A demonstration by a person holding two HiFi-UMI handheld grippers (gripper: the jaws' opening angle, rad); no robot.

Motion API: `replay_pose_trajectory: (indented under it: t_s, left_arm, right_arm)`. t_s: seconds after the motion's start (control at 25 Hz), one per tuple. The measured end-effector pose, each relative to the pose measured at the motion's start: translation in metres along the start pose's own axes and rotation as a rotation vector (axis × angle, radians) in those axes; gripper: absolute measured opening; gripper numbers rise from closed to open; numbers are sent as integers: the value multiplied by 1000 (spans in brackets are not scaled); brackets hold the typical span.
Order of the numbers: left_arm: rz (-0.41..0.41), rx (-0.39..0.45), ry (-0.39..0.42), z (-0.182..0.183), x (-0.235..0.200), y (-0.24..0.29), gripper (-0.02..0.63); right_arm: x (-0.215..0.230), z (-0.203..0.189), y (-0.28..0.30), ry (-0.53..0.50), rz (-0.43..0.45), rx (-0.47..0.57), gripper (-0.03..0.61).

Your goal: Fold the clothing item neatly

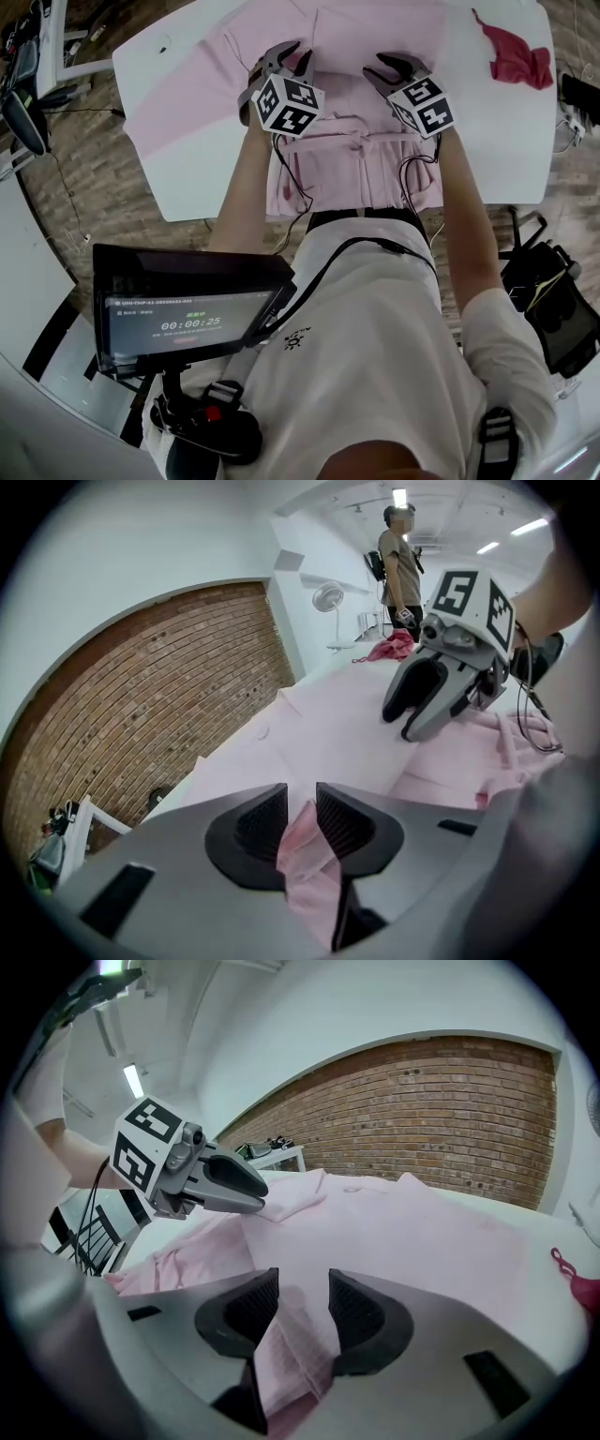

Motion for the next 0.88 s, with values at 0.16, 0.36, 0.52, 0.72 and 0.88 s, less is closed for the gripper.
replay_pose_trajectory:
  t_s: [0.16,0.36,0.52,0.72,0.88]
  left_arm:
    - [-26,-15,3,1,1,10,95]
    - [-38,-15,-2,2,-1,9,18]
    - [-53,-11,-13,4,-6,7,14]
    - [-15,40,-109,9,-37,-5,14]
    - [40,65,-164,6,-72,-8,12]
  right_arm:
    - [6,-3,2,10,2,3,170]
    - [4,-4,-1,11,0,2,170]
    - [5,-5,-2,17,2,2,170]
    - [7,-7,-4,17,-1,0,170]
    - [6,-7,-3,20,-3,0,170]
Point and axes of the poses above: the fingertips, and each gripper's own axes: y forward along the fingers, x to its right, z out of its top, the point moved 7 cm from there along -y, backward along the fingers, and after that the axes turned 7 degrees about -x, right-handed, at the moved point
